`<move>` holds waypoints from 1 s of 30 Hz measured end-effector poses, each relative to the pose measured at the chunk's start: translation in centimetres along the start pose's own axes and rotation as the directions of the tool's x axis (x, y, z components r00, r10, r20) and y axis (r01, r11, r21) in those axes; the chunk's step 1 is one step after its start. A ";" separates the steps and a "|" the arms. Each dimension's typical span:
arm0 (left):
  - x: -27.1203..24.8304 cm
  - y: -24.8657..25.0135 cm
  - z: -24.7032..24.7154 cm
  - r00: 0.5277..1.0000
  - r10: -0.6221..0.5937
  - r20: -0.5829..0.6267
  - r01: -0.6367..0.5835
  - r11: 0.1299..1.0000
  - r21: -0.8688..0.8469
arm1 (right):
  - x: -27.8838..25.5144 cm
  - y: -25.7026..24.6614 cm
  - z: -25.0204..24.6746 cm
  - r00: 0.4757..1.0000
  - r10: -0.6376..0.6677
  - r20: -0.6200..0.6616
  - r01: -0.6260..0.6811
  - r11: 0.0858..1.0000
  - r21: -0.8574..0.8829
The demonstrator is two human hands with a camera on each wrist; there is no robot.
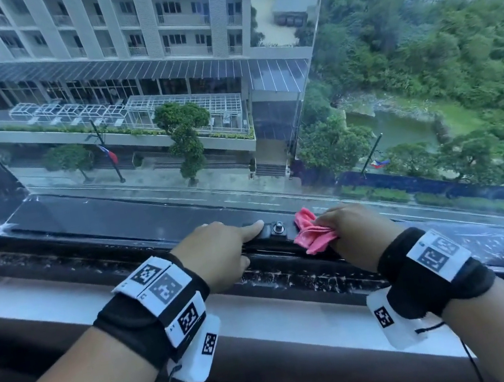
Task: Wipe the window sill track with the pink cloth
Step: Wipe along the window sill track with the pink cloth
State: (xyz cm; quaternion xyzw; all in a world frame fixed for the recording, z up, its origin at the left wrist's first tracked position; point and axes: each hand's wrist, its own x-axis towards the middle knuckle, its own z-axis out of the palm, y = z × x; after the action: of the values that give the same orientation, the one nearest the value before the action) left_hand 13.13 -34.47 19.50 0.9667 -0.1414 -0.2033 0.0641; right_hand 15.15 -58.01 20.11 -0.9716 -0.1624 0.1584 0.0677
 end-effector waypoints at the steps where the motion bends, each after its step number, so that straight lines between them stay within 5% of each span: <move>1: -0.1 -0.1 0.1 1.000 -0.005 0.001 0.005 1.000 0.009 | -0.3 0.2 -0.4 1.000 0.022 0.022 -0.022 0.999 -0.026; 4: -0.3 -0.1 0.5 1.000 -0.007 -0.003 0.007 1.000 0.019 | -0.2 0.0 -1.4 0.994 0.039 -0.103 -0.036 0.999 0.025; 6: -0.4 -0.3 0.6 1.000 -0.010 -0.014 0.010 1.000 0.018 | 0.2 -1.6 -1.2 0.973 -0.028 -0.227 0.069 0.983 0.172; 8: -0.4 -0.4 0.7 1.000 -0.015 -0.018 0.015 1.000 0.012 | 0.1 -3.4 0.5 0.973 -0.133 -0.191 0.180 0.949 0.260; 10: -0.4 -0.5 0.6 1.000 -0.021 -0.023 0.021 1.000 -0.002 | -0.7 -3.9 2.3 0.967 -0.201 -0.160 0.204 0.979 0.004; 13: -0.4 -0.7 0.9 0.999 -0.024 -0.031 0.024 1.000 -0.002 | -2.4 -3.3 2.7 0.938 -0.294 -0.185 0.275 0.954 -0.119; 18: 0.1 -1.2 1.4 1.000 -0.018 -0.025 0.018 1.000 -0.002 | -2.2 -2.3 0.0 0.958 -0.015 -0.285 0.079 0.974 0.212; 20: 0.3 -1.3 1.8 1.000 -0.008 -0.023 0.008 1.000 0.008 | -0.6 -1.5 0.0 0.934 0.018 -0.356 0.059 0.977 0.203; 23: 0.7 -1.7 2.1 1.000 0.015 -0.025 -0.014 0.999 0.051 | 0.6 -1.3 2.2 0.983 0.015 -0.183 0.010 0.991 0.135; 30: 1.4 -2.5 2.0 0.998 0.044 -0.048 -0.039 0.995 0.091 | -0.8 -1.9 5.0 0.951 0.128 -0.281 -0.108 0.990 0.086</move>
State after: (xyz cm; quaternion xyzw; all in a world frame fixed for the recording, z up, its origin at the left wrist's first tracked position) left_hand 14.17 -32.63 16.66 0.9703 -0.1689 -0.1712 0.0280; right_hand 12.21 -56.12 16.00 -0.9893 -0.0867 0.0259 0.1147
